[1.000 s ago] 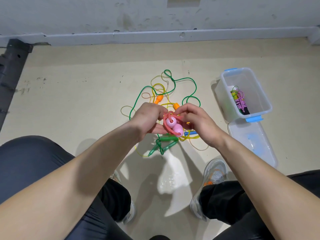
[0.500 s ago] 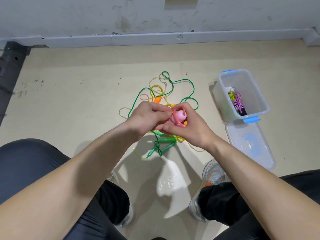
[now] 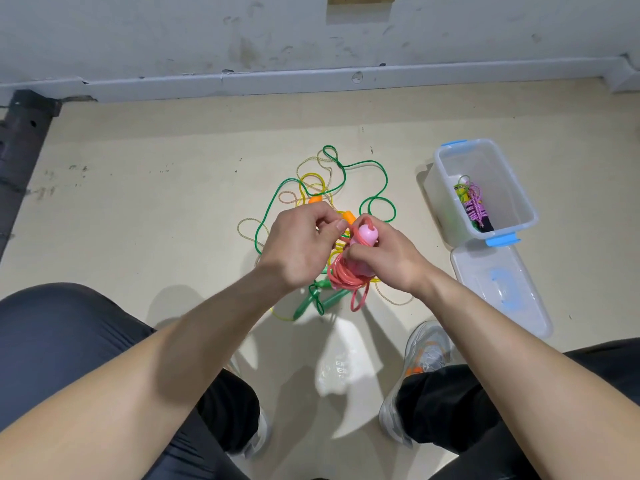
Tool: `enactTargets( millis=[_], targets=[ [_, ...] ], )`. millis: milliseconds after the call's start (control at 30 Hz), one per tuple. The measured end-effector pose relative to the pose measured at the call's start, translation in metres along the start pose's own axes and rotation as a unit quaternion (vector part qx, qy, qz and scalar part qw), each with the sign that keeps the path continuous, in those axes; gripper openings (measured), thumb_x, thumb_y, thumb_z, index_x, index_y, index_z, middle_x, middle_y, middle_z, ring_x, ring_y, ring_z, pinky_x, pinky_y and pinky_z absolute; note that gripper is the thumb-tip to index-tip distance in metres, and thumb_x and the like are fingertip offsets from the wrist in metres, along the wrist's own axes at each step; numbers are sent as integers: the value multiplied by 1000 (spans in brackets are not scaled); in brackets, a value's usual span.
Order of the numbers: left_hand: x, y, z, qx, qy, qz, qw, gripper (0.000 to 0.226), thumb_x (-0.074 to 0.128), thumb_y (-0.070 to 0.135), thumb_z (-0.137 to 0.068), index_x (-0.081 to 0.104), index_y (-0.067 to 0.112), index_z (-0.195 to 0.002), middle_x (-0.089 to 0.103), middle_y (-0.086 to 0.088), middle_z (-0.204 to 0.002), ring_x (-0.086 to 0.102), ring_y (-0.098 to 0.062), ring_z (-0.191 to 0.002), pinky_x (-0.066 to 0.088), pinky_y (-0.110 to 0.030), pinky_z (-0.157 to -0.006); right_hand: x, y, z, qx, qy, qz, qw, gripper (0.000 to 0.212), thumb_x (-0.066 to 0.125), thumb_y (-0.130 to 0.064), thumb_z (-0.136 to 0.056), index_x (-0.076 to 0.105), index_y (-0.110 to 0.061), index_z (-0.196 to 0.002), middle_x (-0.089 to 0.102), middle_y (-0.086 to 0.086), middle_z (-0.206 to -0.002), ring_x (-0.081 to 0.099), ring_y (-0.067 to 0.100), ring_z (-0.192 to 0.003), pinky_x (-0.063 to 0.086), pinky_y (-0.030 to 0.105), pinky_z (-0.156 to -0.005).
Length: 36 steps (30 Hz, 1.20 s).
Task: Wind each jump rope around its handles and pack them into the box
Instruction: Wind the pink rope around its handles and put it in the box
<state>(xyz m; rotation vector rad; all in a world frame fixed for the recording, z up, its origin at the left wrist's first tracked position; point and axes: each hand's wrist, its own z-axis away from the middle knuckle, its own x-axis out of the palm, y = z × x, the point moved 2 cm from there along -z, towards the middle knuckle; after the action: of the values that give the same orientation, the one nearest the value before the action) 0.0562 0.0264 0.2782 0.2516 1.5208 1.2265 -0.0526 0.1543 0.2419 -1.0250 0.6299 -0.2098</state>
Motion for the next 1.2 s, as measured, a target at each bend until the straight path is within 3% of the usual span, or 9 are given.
enactTargets(
  millis=[300, 500, 667, 767, 833, 933, 1067, 1100, 1200],
  targets=[
    [-4, 4, -7, -50, -46, 43, 997, 32, 53, 46, -90, 61, 21, -72, 67, -7, -78, 63, -29, -79, 58, -48, -80, 3, 15, -6, 26, -10, -1, 1000, 31, 65, -45, -61, 52, -22, -78, 58, -10, -69, 51, 13, -69, 45, 36, -71],
    [6, 4, -12, -133, -128, 251, 950, 42, 51, 33, -105, 61, 21, -66, 55, 11, -65, 57, -9, -74, 53, -32, -86, 4, 21, -7, 26, -22, -24, 999, 29, 66, -49, -69, 53, -25, -79, 58, -15, -66, 52, 9, -65, 43, 33, -70],
    [11, -6, -14, -176, -104, 314, 927, 36, 50, 37, -105, 54, 16, -76, 64, -4, -75, 62, -10, -70, 51, -25, -75, 5, 19, -2, 27, -46, -82, 995, 57, 66, -73, -71, 60, -18, -86, 64, -9, -77, 60, 7, -74, 46, 31, -75],
    [11, -6, -16, -161, -82, 243, 953, 41, 50, 39, -105, 47, 19, -69, 56, -1, -65, 58, -13, -65, 41, -30, -68, 8, 22, -5, 26, -26, -38, 999, 50, 67, -63, -71, 59, -16, -88, 72, 10, -89, 68, 25, -84, 53, 44, -85],
    [11, -2, -14, -139, -87, 141, 976, 43, 50, 42, -104, 49, 16, -71, 56, -3, -64, 50, -16, -62, 36, -31, -65, 9, 26, -4, 12, -27, 22, 999, 35, 65, -47, -76, 58, -14, -87, 70, 10, -85, 68, 29, -81, 54, 49, -78],
    [5, 5, -17, -119, -99, 12, 988, 45, 54, 41, -101, 63, 7, -74, 55, -6, -64, 49, -20, -64, 37, -31, -59, 9, 32, -2, 10, -19, 112, 993, 19, 62, -29, -82, 53, -13, -80, 60, 2, -71, 57, 26, -70, 50, 41, -65],
    [-4, 15, -22, -94, -151, -160, 971, 42, 59, 36, -94, 61, 5, -65, 53, -13, -64, 49, -28, -66, 42, -33, -61, 17, 32, 1, 25, -49, 145, 988, 20, 56, -34, -75, 44, -18, -70, 51, -3, -65, 46, 19, -65, 39, 35, -59],
    [-5, 14, -21, -103, -161, -129, 973, 38, 61, 34, -92, 63, 7, -66, 52, -8, -62, 47, -24, -63, 42, -32, -63, 16, 34, 0, 28, -46, 141, 989, 20, 57, -33, -76, 44, -19, -70, 50, -4, -65, 46, 19, -65, 37, 34, -58],
    [-6, 4, -19, -119, -159, 158, 967, 25, 65, 24, -91, 73, 6, -76, 56, 1, -61, 50, -16, -61, 47, -35, -81, 5, 38, -7, 45, -10, 72, 996, 30, 62, -39, -72, 52, -11, -76, 58, 4, -68, 54, 25, -68, 49, 42, -68]
  ],
)
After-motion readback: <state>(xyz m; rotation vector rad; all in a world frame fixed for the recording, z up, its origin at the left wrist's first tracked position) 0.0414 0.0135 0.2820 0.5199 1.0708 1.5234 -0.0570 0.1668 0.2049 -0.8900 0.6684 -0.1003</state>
